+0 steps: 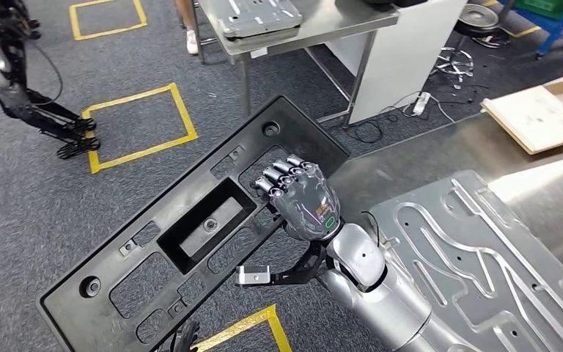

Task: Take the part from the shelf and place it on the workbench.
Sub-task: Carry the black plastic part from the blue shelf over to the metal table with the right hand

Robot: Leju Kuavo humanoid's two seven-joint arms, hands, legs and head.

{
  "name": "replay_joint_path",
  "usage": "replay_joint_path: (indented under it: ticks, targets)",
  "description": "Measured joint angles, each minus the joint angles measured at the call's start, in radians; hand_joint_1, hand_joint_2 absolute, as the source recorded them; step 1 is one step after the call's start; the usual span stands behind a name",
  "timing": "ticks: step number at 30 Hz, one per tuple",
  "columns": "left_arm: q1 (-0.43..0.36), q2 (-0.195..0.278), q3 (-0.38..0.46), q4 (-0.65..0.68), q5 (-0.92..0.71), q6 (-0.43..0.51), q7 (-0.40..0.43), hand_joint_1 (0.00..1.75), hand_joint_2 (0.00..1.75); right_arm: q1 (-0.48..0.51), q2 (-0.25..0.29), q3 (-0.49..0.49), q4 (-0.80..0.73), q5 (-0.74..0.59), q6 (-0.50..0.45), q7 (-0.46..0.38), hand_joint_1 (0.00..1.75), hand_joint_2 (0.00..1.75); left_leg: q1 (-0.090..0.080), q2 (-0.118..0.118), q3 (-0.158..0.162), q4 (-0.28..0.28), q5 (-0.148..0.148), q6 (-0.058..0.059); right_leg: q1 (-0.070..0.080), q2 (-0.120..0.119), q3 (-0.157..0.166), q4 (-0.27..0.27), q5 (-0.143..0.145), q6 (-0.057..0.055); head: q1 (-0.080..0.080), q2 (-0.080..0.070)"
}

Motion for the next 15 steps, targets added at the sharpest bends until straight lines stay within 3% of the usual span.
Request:
replay_joint_path:
  ticks: [2,3,5,6,8,9,11,12,13,15]
  targets:
    - [-0.001,0.0,-0.002,0.0,0.0,0.0,0.0,0.0,0.0,-0.002,0.001,-0.002,0.0,0.001,0.0,0.0,1.75,1.75,-0.005,0.017,0.002,0.008,-0.008,-0.01,0.006,-0.026,0.048,-0.094,0.025,-0.009,0.0,0.0]
    - [-0.002,0.0,-0.003,0.0,0.0,0.0,0.0,0.0,0.0,-0.002,0.001,-0.004,0.0,0.001,-0.001,0.0,1.75,1.75,-0.008,0.024,0.003,0.009,-0.011,-0.015,0.01,-0.027,0.051,-0.105,0.022,-0.014,-0.001,0.0]
    - [-0.003,0.0,-0.005,0.0,0.0,0.0,0.0,0.0,0.0,-0.002,0.002,-0.006,0.0,0.001,-0.001,0.0,1.75,1.75,-0.008,0.038,0.007,0.008,-0.016,-0.025,0.009,-0.004,0.049,-0.107,0.025,-0.027,-0.001,0.0]
    - [-0.004,0.0,-0.005,0.0,0.0,0.0,0.0,0.0,0.0,-0.002,0.002,-0.007,-0.001,0.001,-0.001,0.0,1.75,1.75,-0.006,0.029,0.006,0.016,-0.025,-0.031,0.007,0.006,0.049,-0.109,0.027,-0.032,-0.001,0.0]
    - [-0.006,0.0,-0.006,0.0,0.0,0.0,0.0,0.0,0.0,-0.003,0.004,-0.008,-0.001,0.002,-0.002,0.0,1.75,1.75,0.0,-0.017,-0.019,0.079,-0.069,-0.038,0.001,0.025,0.052,-0.115,0.032,-0.045,-0.001,0.0]
    - [-0.005,0.0,-0.006,0.0,0.0,0.0,0.0,0.0,0.0,-0.004,0.005,-0.008,-0.001,0.002,-0.002,0.0,1.75,1.75,0.001,-0.042,-0.044,0.138,-0.1,-0.04,0.001,0.034,0.052,-0.115,0.032,-0.049,-0.001,0.0]
    - [-0.001,0.0,-0.006,0.0,0.0,0.0,0.0,0.0,0.0,-0.003,0.008,-0.008,0.0,0.002,-0.002,-0.001,1.75,1.75,0.002,-0.06,-0.103,0.259,-0.144,-0.042,0.001,0.058,0.052,-0.115,0.033,-0.052,-0.001,0.0]
    - [0.0,0.001,-0.006,0.0,0.0,0.0,0.0,0.0,0.0,-0.003,0.008,-0.007,0.0,0.002,-0.002,-0.001,1.75,1.75,0.002,-0.062,-0.118,0.285,-0.142,-0.043,0.002,0.071,0.052,-0.114,0.032,-0.052,-0.001,0.0]
    - [0.001,0.001,-0.006,0.0,0.0,0.0,0.0,0.0,0.0,-0.002,0.008,-0.007,0.0,0.002,-0.002,0.0,1.75,1.75,0.003,-0.064,-0.116,0.272,-0.119,-0.043,0.001,0.085,0.052,-0.112,0.032,-0.051,-0.001,0.0]
    - [0.0,0.002,-0.006,0.0,0.0,0.002,0.0,0.0,0.0,-0.002,0.008,-0.007,0.0,0.003,-0.002,0.0,1.75,1.75,0.007,-0.09,-0.071,0.158,-0.045,-0.041,-0.002,0.112,0.052,-0.105,0.029,-0.047,-0.001,0.0]
